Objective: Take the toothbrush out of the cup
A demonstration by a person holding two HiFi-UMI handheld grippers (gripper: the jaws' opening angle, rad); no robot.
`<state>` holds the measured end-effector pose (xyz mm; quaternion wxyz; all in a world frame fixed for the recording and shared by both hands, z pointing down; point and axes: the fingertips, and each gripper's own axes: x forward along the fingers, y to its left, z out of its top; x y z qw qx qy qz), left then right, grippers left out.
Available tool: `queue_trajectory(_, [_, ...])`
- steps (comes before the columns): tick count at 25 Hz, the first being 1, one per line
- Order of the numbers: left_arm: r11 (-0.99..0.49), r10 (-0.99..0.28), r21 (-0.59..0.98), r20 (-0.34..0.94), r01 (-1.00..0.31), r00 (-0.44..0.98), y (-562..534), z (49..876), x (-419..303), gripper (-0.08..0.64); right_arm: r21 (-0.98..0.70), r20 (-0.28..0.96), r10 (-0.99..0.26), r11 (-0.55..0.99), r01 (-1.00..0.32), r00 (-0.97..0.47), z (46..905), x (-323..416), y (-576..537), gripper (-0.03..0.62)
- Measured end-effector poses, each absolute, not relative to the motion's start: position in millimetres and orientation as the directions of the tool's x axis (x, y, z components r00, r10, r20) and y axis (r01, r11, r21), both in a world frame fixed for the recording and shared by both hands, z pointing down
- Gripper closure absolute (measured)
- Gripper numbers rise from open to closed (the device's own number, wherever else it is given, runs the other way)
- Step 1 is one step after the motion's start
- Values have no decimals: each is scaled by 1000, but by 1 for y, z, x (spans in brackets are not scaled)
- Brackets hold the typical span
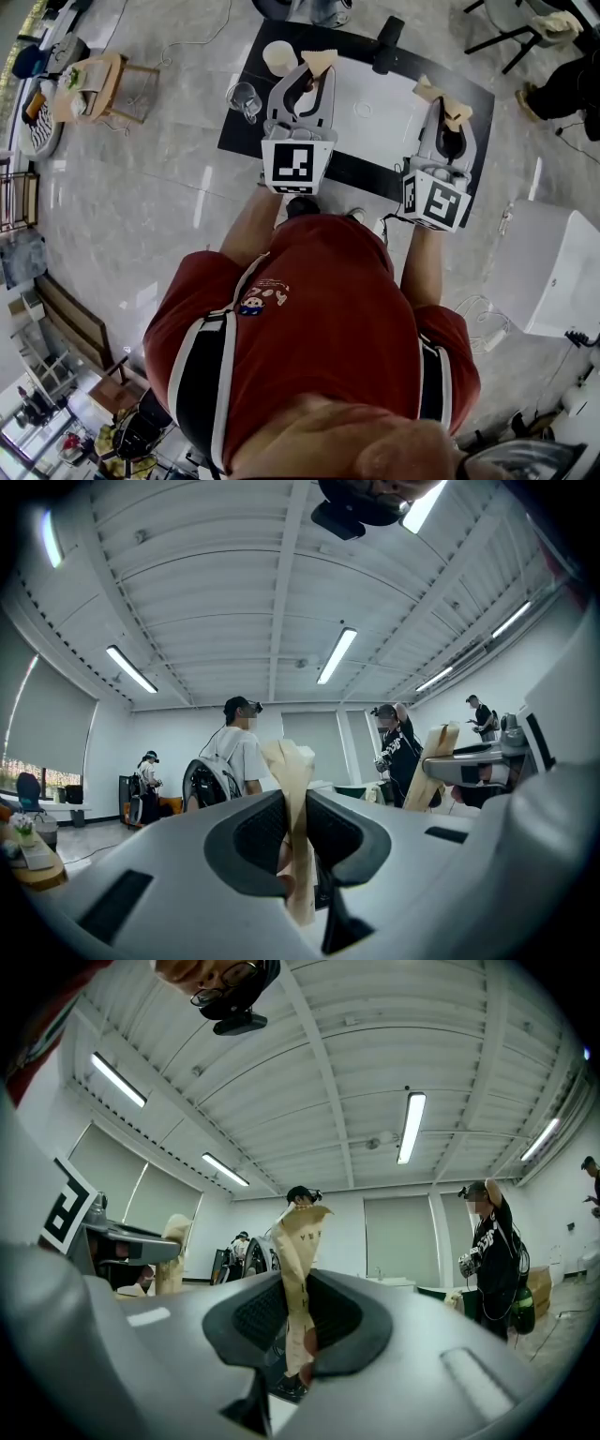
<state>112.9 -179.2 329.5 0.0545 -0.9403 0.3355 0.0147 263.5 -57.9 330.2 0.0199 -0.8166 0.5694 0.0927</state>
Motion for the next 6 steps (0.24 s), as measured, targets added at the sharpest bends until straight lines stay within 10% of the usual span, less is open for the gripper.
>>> queue_trajectory(6, [-768, -630, -92, -70, -634, 773, -179, 327, 109, 503, 78, -173, -928, -348, -934, 331, 328, 260, -58, 526])
